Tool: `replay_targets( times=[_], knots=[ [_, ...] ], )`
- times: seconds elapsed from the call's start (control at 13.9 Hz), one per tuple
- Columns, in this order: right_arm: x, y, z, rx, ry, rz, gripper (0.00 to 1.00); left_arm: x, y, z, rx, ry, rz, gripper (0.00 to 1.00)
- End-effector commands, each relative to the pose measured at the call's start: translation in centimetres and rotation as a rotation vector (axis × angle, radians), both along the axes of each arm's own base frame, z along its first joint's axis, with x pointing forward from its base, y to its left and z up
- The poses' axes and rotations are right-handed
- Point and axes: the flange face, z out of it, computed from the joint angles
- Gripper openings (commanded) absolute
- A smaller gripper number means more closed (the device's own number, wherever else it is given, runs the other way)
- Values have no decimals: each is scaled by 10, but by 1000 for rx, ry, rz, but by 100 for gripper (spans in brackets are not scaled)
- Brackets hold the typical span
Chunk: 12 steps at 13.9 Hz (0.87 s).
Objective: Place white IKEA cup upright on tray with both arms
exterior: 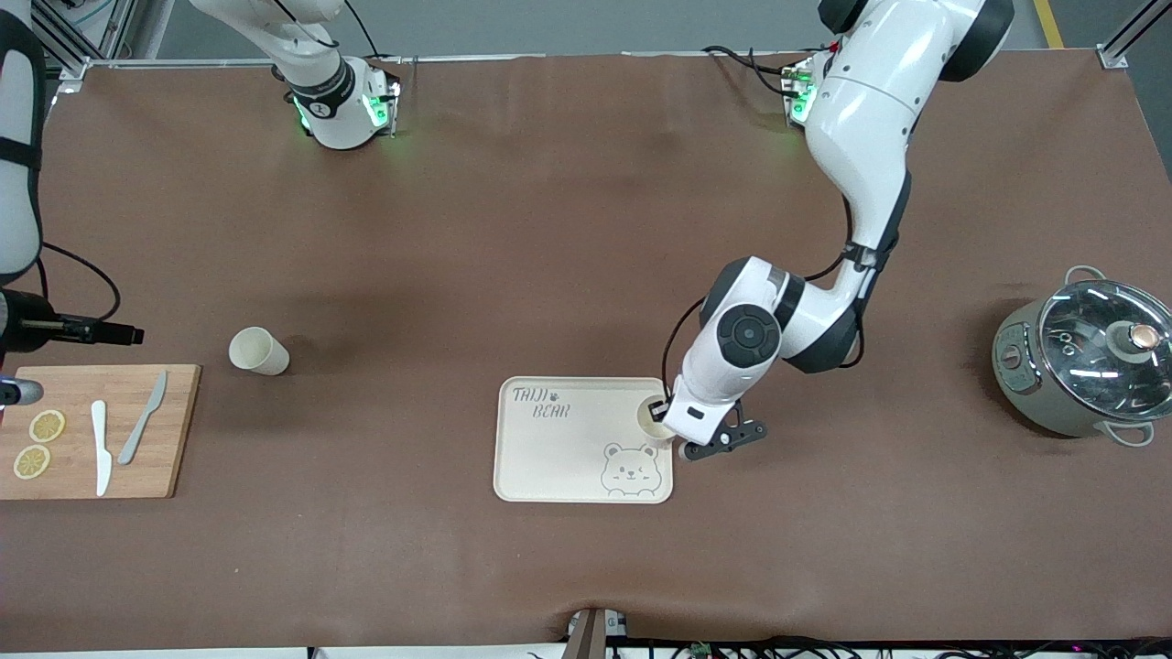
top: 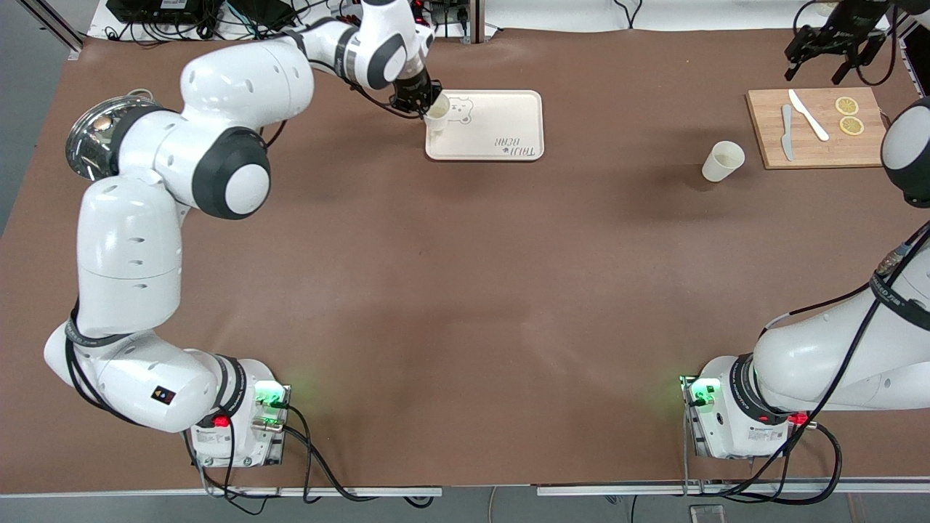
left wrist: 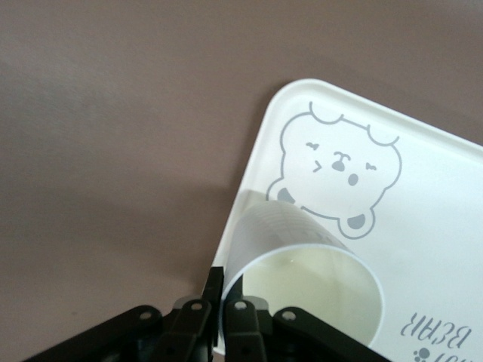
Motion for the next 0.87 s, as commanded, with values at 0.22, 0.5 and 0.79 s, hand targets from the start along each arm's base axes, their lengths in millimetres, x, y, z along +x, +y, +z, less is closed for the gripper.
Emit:
replay_targets(
  times=[0.22,0.5,0.79],
  knots=[
    [19,10,-49,4,0,20,100,-3,-14,-15,-19,10,54,58],
    [6,4,-111,186,-43,-4,100,4,-8,9,-26,-11,79,100],
    [-7,-2,-142,168,-68,19,100,11,16,83,6,-26,86,100]
  ],
)
